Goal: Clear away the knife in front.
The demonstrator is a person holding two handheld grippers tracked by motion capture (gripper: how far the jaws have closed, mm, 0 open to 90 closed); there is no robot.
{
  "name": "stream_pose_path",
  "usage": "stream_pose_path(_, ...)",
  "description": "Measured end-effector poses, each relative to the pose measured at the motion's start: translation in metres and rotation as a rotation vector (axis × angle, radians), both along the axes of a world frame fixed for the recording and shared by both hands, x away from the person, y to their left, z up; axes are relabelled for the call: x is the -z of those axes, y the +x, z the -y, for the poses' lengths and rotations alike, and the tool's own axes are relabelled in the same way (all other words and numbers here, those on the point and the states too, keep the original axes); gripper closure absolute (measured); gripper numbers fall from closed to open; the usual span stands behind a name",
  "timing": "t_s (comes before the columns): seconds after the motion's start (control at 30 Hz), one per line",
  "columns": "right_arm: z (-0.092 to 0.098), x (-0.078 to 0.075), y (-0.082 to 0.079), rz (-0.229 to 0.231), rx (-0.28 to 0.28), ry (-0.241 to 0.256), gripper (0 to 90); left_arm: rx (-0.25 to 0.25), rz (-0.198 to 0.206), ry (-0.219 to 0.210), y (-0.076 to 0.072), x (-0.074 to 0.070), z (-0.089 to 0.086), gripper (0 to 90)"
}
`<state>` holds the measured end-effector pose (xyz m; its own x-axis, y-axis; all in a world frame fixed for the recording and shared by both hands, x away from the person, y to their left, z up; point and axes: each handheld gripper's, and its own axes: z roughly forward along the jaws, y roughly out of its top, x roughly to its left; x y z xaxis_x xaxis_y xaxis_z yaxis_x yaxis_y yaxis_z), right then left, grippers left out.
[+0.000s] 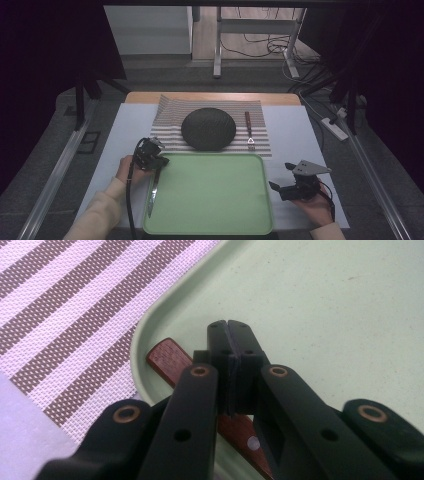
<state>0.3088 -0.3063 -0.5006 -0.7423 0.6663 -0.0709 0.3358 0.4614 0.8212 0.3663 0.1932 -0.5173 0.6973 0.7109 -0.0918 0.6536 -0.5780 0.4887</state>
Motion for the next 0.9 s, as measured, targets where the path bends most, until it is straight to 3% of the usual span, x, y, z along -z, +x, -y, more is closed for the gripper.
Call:
stream_pose_path(0.3, 0.001, 0.001, 0.004, 0.002, 0.0, 0.022, 7.9, 0.0, 0.063, -0.088, -0.007, -0.009, -0.003, 88.8)
stream_pose_path(0.47, 0.001, 0.001, 0.006, 0.005, -0.005, 0.033, 7.9, -0.044, 0.127, -0.133, -0.018, -0.015, -0.01, 88.7)
stream_pose_path(0.57, 0.001, 0.001, 0.006, 0.005, -0.01, 0.037, 7.9, -0.096, 0.182, -0.205, -0.029, -0.018, -0.02, 87.2)
stream_pose_path(0.67, 0.001, 0.0, 0.005, 0.007, -0.009, 0.045, 8.0, -0.153, 0.226, -0.249, -0.041, -0.018, -0.029, 73.7)
stream_pose_path(0.7, 0.001, -0.001, 0.005, 0.01, -0.008, 0.05, 8.1, -0.164, 0.226, -0.253, -0.045, -0.017, -0.031, 70.2)
stream_pose_path(0.83, 0.002, -0.002, 0.006, 0.012, -0.008, 0.069, 8.1, -0.229, 0.25, -0.237, -0.063, -0.013, -0.039, 42.3)
stream_pose_path(0.9, 0.003, -0.001, 0.007, 0.011, -0.008, 0.079, 8.1, -0.254, 0.254, -0.242, -0.072, -0.013, -0.044, 34.6)
